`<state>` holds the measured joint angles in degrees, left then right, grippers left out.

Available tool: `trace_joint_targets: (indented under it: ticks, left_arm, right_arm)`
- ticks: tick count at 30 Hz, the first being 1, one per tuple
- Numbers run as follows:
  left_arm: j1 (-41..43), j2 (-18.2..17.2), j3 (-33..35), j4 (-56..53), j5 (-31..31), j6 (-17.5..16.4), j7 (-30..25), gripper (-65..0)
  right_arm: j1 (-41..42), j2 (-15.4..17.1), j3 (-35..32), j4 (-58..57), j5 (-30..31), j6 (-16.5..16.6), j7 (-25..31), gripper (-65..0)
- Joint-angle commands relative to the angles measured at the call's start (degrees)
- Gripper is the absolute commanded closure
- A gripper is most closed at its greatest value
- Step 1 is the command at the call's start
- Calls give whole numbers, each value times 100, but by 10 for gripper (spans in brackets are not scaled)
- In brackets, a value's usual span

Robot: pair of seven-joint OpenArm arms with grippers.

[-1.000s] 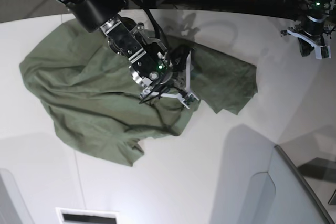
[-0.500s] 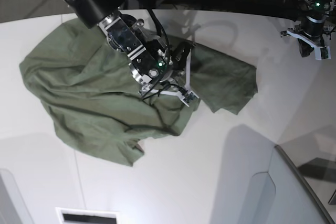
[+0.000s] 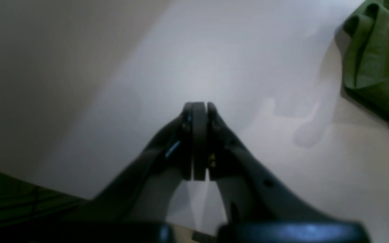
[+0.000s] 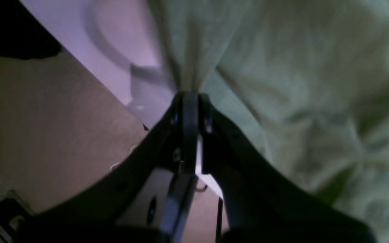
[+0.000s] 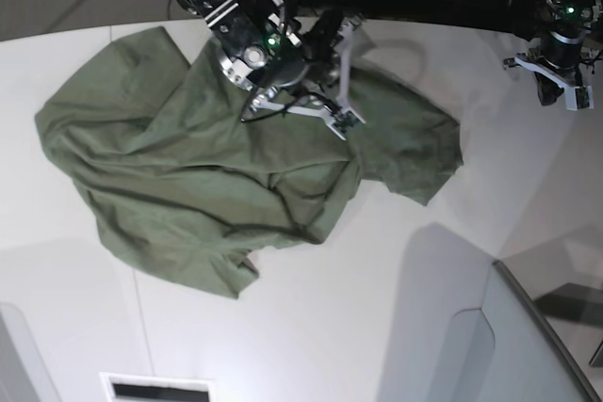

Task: Layout the t-shirt on the table in an organized manner, then fold the t-shirt properly
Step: 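Grasp the shirt fold with the right gripper and drag it outward, then grasp shirt edges with both grippers and spread them apart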

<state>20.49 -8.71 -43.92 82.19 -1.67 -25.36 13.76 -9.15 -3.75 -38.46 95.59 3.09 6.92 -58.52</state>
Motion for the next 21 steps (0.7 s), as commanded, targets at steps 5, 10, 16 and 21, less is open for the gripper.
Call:
trace_joint_targets:
  ticks: [5, 10, 16, 21]
  left_arm:
    - [-5, -144, 212, 84, -22, 35, -123, 0]
    - [-5, -232, 792, 102, -22, 35, -123, 0]
    - [-533, -144, 1355, 119, -75, 35, -79, 0]
    - [-1086, 216, 1935, 102, -75, 53, -70, 0]
  right_arm:
    - [-268, 116, 17, 63, 56, 7, 116, -11]
    - [-162, 168, -9, 89, 56, 7, -306, -152]
    - [-127, 775, 131, 1118, 29, -10, -719, -236]
    - [-83, 1337, 2066, 1171, 29, -28, -271, -234]
